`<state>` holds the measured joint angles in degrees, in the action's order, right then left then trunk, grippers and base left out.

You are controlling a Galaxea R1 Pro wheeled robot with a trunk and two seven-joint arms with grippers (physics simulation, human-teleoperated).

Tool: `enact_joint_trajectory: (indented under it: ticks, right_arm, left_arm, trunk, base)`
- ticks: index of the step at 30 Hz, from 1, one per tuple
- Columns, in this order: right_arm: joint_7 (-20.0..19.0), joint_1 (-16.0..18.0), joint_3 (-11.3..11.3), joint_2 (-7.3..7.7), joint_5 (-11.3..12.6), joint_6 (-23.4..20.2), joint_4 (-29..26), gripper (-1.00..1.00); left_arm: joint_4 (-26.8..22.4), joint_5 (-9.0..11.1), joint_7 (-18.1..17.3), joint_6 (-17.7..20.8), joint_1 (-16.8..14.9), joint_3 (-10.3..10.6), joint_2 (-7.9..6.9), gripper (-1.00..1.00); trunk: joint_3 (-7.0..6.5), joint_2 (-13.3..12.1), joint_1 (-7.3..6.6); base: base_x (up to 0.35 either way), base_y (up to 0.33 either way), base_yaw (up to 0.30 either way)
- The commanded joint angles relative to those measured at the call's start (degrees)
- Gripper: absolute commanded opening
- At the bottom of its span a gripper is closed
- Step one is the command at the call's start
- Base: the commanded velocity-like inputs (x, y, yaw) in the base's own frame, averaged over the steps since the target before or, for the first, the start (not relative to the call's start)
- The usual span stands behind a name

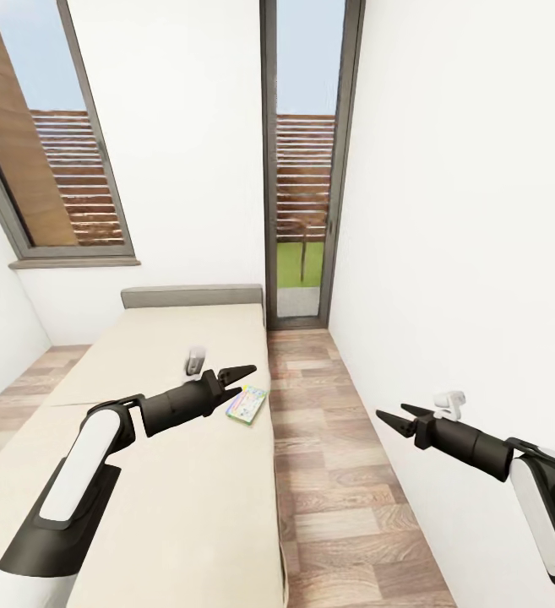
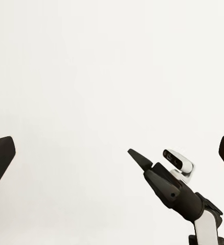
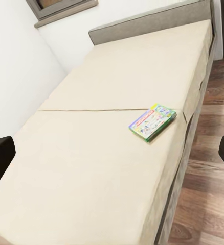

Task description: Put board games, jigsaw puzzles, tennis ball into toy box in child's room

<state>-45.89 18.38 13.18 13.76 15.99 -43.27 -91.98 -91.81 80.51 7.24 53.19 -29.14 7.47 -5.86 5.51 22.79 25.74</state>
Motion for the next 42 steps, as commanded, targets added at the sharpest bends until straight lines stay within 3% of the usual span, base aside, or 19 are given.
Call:
enact_joint_trajectory:
  ticks: [1, 12, 14, 20, 23, 24, 32, 42]
  right_arm:
    - [-0.1, 0.06, 0.06, 0.03, 0.15, -0.22, 0.0, 1.0]
    - [-0.21, 0.01, -0.07, -0.24, 0.19, -0.54, -0.16, 1.0]
    - [-0.27, 0.0, 0.07, -0.07, 0.23, -0.65, -0.19, 1.0]
    - [-0.22, 0.02, 0.13, 0.02, 0.22, -0.73, -0.2, 1.0]
    - [-0.15, 0.0, -0.05, 0.02, 0.2, -0.79, -0.21, 1.0]
    - [0.96, -0.01, -0.88, -0.44, -3.6, -1.29, -0.15, 1.0]
    - [1.38, 0.09, -1.63, -1.5, -7.8, -2.23, -0.13, 1.0]
    - [1.55, 0.11, -1.93, -2.36, -9.2, -2.53, -0.13, 1.0]
  left_arm:
    - [-0.05, 0.61, 0.59, 0.07, -0.06, 0.05, -0.02, 1.0]
    - [0.06, 0.68, 0.52, 0.05, 1.56, 0.11, 0.04, 1.0]
    - [-0.06, 0.69, 0.2, -0.22, 4.7, -0.1, 0.05, 1.0]
    - [-0.12, 0.63, 0.0, -1.85, 8.27, -0.22, 0.01, 1.0]
    - [-0.16, 0.62, -0.14, -4.55, 11.18, -0.33, -0.09, 1.0]
    - [0.65, -0.96, -0.19, -14.49, 17.11, -0.1, -0.22, 1.0]
    - [2.15, -2.76, -0.25, -18.31, 19.19, 0.04, -0.1, 1.0]
    - [4.2, -3.31, -0.28, -19.41, 19.88, 0.19, -0.04, 1.0]
  trunk:
    - [0.13, 0.13, 0.04]
    - [0.13, 0.13, 0.04]
    - [0.12, 0.13, 0.04]
    - [0.05, 0.13, 0.04]
    - [0.01, 0.13, 0.04]
    - [-0.02, 0.13, 0.04]
    - [-0.19, 0.13, 0.04]
    - [-0.25, 0.13, 0.04]
  base:
    - [0.006, -0.017, 0.0]
    - [0.003, -0.008, 0.0]
    - [0.001, -0.002, 0.0]
    - [0.0, -0.001, 0.0]
    - [0.0, 0.0, 0.012]
    - [0.0, 0.0, 0.228]
    - [0.0, 0.0, 0.252]
    - [0.0, 0.0, 0.276]
